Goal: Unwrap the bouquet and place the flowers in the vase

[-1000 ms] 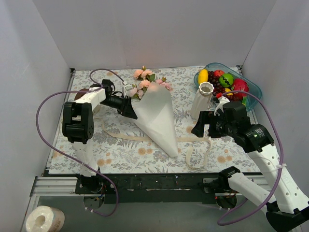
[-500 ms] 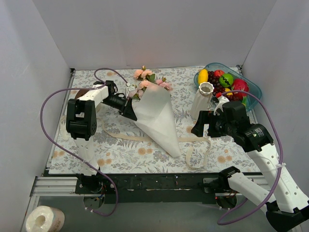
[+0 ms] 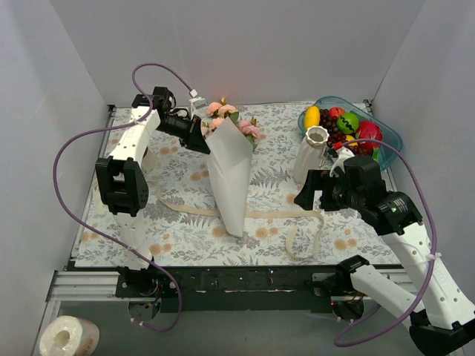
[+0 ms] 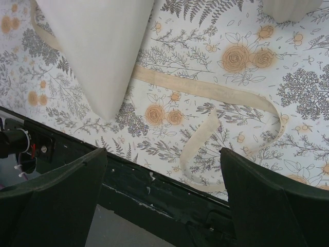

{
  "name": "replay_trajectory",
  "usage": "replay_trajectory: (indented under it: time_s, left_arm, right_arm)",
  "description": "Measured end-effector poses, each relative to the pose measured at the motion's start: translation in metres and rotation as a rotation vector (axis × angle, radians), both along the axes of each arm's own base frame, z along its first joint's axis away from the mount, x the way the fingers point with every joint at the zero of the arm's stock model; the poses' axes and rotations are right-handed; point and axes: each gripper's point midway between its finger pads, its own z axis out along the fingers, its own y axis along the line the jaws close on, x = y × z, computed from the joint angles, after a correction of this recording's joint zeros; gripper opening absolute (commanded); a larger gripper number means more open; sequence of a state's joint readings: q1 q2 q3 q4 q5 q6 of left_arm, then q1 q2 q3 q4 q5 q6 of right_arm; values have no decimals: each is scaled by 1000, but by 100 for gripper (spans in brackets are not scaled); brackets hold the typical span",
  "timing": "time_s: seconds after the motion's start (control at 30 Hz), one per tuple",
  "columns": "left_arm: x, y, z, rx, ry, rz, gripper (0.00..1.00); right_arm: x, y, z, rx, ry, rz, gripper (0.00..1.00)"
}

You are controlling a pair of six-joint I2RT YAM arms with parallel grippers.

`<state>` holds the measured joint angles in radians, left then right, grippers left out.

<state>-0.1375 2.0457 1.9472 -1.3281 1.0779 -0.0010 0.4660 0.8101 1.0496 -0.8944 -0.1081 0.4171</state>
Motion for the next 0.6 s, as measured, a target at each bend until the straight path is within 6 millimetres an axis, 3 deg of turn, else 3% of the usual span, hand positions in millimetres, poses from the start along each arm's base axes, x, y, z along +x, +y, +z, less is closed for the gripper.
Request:
replay_trajectory:
  time_s: [0.2,0.37,0.4,0.47,0.6]
  left_arm:
    - [10,3,33,37,-57,54,1]
    - [11,-5,65,34,-104,81,13]
    - [8,-9,69,38,-113,76,16]
    - [-3,-26,73,53,-117,47,33]
    - [-34,-71,67,101,-113,-54,44]
  right_arm:
    - [-3,-1,5,15,-21,0,98]
    - [-4,-1,7,22,-24,3,98]
    - [-5,-1,7,22,-25,3,98]
    - [-5,-1,8,24,-28,2,98]
    - [-7,-2,10,29,-37,1,98]
